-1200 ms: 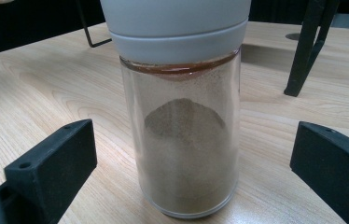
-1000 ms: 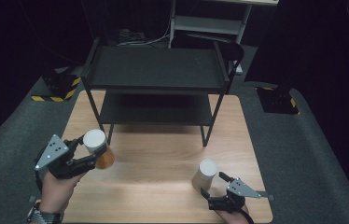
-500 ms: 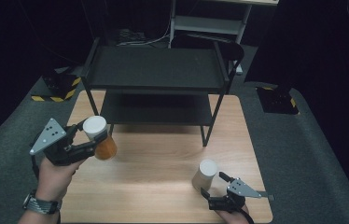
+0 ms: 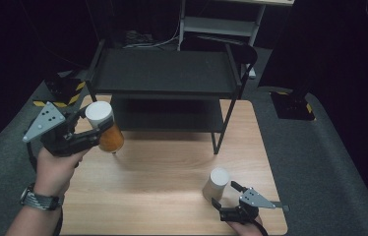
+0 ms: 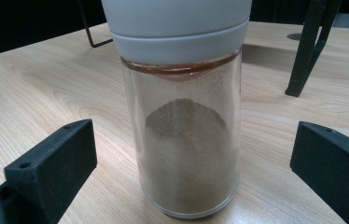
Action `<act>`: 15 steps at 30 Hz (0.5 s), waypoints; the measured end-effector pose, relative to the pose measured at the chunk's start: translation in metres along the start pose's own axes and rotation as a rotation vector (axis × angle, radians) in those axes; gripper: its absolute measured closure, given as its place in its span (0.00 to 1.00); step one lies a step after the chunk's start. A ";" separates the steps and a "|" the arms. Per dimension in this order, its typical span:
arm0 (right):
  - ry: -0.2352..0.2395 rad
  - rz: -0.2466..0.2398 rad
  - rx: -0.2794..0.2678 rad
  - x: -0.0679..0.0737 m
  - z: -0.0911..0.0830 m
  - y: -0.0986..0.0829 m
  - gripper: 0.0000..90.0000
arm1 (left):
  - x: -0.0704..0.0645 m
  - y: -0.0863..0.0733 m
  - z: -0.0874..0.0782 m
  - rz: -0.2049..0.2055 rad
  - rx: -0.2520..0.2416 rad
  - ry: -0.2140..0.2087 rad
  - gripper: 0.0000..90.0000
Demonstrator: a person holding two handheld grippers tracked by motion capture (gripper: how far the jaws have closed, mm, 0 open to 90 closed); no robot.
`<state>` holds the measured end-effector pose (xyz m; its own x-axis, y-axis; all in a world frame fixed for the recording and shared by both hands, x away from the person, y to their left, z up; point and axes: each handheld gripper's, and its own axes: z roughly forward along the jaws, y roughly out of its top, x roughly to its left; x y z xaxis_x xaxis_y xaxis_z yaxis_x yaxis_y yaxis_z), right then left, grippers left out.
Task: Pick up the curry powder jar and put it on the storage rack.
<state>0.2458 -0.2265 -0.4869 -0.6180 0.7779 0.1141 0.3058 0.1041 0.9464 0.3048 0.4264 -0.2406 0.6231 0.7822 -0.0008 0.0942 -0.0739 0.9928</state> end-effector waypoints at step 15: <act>0.001 0.010 -0.004 -0.001 -0.001 -0.001 0.00 | 0.004 0.036 0.014 0.001 -0.014 0.011 0.37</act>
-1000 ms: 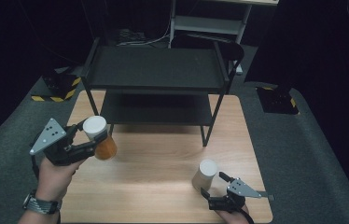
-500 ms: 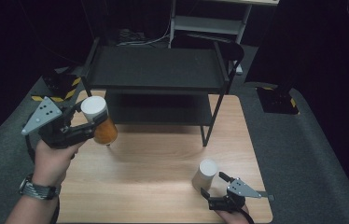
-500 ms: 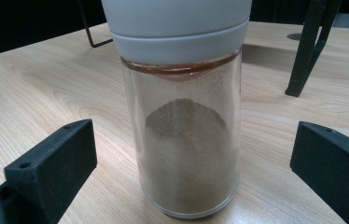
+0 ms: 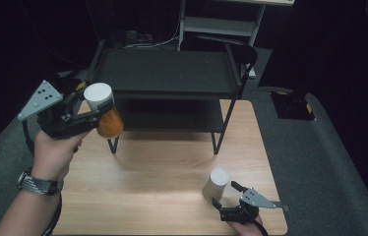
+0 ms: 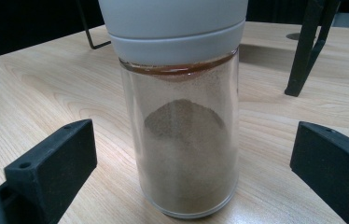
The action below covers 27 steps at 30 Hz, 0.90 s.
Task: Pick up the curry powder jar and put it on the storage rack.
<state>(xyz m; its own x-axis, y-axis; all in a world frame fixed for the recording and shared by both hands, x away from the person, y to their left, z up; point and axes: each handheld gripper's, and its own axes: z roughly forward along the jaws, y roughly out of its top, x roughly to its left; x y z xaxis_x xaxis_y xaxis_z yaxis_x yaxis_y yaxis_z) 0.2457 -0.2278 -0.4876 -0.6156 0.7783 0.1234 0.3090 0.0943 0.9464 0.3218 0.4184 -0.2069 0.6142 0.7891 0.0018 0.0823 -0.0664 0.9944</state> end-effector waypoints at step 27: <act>0.006 0.007 -0.007 -0.002 -0.001 -0.001 0.00 | 0.007 0.027 0.043 -0.027 -0.104 0.042 0.37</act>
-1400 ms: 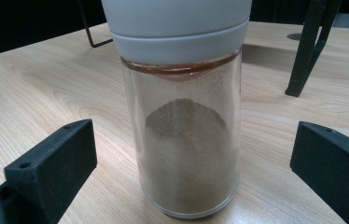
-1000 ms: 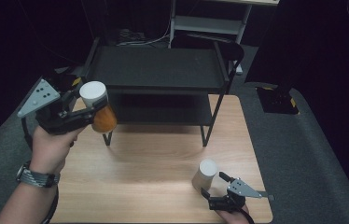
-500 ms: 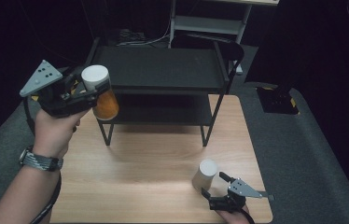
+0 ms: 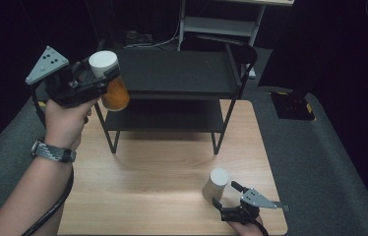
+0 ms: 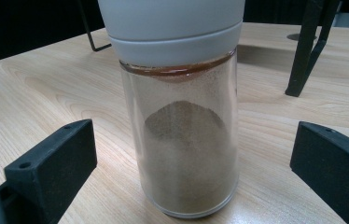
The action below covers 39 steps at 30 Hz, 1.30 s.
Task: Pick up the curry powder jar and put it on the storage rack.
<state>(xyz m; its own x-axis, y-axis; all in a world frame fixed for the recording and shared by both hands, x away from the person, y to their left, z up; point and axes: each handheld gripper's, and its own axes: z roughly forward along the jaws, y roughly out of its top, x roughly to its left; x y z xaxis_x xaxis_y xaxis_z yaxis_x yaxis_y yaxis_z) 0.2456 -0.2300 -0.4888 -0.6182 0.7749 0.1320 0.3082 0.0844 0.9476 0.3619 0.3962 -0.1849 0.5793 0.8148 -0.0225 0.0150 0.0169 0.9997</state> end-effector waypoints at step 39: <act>0.011 0.006 -0.011 -0.002 -0.001 -0.002 0.00 | -0.008 0.001 0.077 0.007 -0.026 0.039 0.37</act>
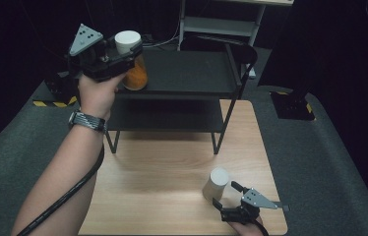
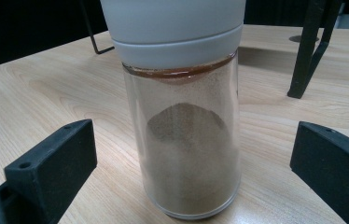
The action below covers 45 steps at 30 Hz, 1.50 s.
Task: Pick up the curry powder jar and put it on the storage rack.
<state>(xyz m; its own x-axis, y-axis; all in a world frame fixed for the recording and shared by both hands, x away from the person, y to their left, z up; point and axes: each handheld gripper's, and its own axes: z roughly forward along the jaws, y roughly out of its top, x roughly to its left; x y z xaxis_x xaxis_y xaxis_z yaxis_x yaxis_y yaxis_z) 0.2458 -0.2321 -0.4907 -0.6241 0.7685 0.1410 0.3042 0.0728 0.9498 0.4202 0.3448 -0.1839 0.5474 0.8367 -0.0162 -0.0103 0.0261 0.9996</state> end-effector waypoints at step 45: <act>0.007 0.008 -0.007 -0.002 -0.001 -0.001 0.00 | -0.004 0.002 0.005 0.009 -0.006 0.000 0.33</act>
<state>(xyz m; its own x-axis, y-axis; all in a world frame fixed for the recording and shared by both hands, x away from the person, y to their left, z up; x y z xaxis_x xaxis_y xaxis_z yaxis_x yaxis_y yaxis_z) 0.2457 -0.2340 -0.4920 -0.6266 0.7647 0.1505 0.3044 0.0624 0.9505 0.4223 0.3385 -0.1820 0.5469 0.8372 -0.0068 -0.0206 0.0216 0.9996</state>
